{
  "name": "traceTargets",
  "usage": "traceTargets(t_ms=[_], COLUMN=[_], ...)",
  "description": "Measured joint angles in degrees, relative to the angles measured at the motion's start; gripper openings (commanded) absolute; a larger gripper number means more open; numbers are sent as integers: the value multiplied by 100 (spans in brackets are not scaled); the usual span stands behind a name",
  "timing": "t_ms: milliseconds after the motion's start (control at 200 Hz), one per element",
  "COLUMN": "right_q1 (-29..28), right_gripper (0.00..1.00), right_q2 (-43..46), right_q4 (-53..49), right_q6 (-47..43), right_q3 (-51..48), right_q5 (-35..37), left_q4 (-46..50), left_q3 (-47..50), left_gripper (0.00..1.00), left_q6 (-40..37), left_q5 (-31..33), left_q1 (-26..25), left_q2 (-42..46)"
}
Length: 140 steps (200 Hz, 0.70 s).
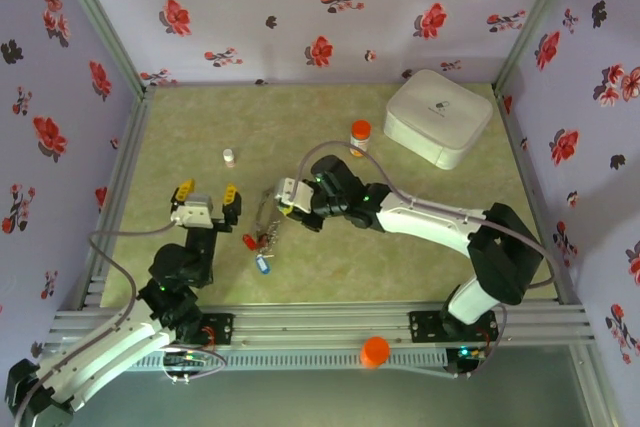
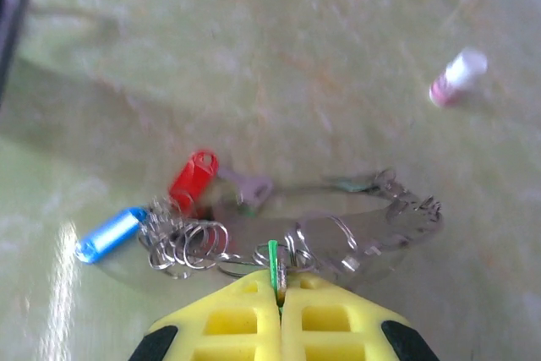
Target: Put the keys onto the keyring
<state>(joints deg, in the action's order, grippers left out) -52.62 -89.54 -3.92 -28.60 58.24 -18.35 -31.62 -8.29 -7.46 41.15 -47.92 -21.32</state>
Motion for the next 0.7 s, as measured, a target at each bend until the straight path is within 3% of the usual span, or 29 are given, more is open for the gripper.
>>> traceTargets(t_ms=[400, 505, 625, 700], right_q1=[33, 17, 11, 13], right_gripper=[0, 10, 32, 39], right_q2=[-15, -247, -284, -225], right_q4=[-2535, -2885, -3156, -3248], right_q6=[-988, -1113, -1207, -1187], right_q3=[-577, -529, -516, -535], right_q5=[1971, 2430, 2653, 2638], left_q4=[400, 437, 577, 660], left_q3=[107, 107, 92, 46], left_gripper=[79, 79, 82, 85], left_q6=[437, 472, 555, 570], left_q5=[42, 42, 42, 37], left_q1=[208, 321, 492, 654], left_q2=[-896, -1027, -1073, -1108])
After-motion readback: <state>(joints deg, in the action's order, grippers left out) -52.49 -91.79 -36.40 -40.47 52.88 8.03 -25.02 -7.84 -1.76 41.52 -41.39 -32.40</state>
